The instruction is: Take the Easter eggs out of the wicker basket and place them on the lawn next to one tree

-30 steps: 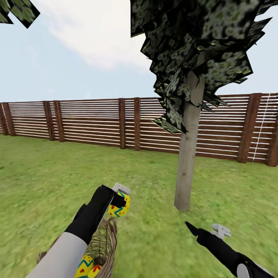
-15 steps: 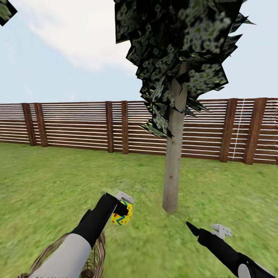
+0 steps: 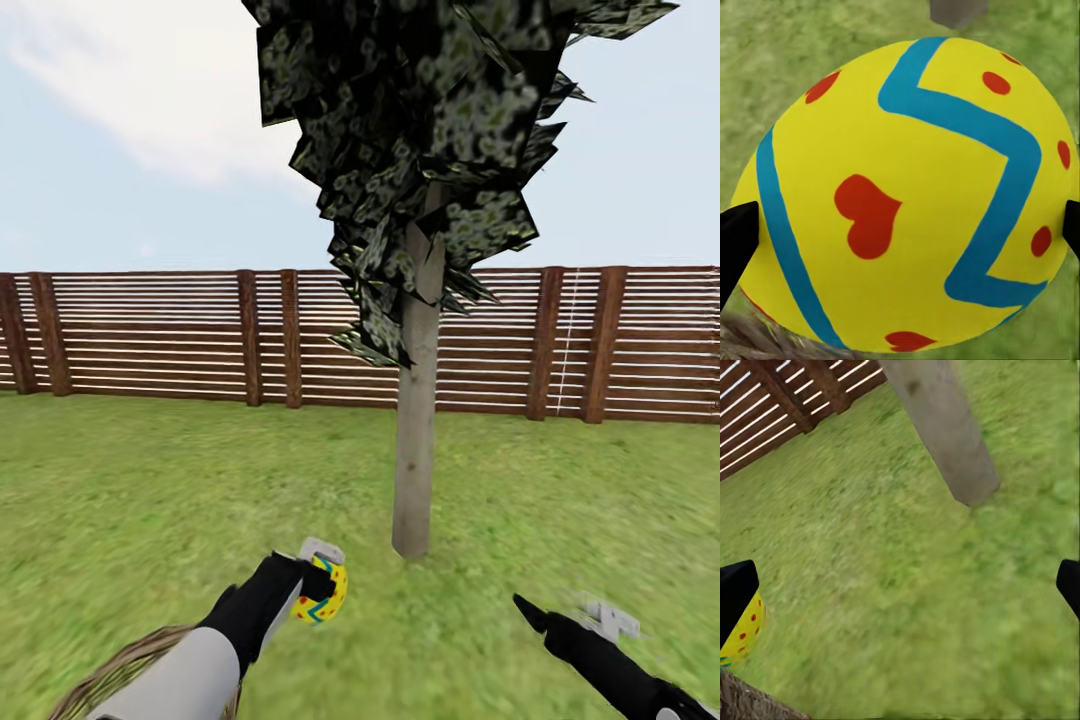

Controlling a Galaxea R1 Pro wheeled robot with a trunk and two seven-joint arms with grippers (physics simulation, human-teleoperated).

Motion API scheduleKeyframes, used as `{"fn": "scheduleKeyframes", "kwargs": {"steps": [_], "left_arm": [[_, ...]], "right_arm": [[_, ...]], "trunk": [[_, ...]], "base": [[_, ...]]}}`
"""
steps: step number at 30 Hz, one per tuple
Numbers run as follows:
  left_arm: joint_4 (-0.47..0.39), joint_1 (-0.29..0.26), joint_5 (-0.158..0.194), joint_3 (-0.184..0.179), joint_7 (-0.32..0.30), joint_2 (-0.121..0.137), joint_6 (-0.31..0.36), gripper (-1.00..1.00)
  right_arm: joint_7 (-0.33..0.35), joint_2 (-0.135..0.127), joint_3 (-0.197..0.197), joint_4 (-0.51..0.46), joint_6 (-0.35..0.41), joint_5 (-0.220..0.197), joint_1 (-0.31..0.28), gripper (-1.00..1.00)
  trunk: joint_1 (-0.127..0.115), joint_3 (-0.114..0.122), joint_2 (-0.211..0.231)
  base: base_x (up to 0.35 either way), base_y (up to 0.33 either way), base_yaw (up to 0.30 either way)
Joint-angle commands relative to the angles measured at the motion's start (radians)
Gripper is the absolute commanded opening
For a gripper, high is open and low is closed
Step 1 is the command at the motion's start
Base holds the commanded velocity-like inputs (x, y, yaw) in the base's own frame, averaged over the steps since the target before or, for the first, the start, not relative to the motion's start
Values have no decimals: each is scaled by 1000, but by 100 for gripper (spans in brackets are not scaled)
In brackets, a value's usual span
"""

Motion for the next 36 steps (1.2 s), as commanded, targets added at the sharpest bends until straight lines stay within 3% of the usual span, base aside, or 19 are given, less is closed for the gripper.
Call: {"fn": "scheduleKeyframes", "kwargs": {"steps": [1,5,13,17,21,36], "left_arm": [[9,2,7,-1,3,0,-16,-100],[49,4,23,-1,10,0,-66,-100],[70,8,27,-1,11,0,-125,-100],[76,9,27,-1,10,0,-129,-100],[77,9,27,0,7,0,-134,-100],[78,9,39,-1,-4,0,-155,-100]], "right_arm": [[3,-5,-45,42,-5,-4,16,100],[5,-10,-85,170,-142,-2,32,100],[2,-38,-99,359,-265,-4,35,100],[-2,-45,-101,399,-274,-4,35,100],[-5,-74,-98,440,-275,-4,35,100],[-8,-86,-98,520,-278,-4,34,100]], "trunk": [[-4,4,7],[-19,21,35],[-50,55,91],[-65,67,119],[-81,74,147],[-138,109,252]], "base": [[0,0,-223],[0,0,-222],[0,0,-202],[0,0,-42],[0,0,-5],[0,0,-4]]}}
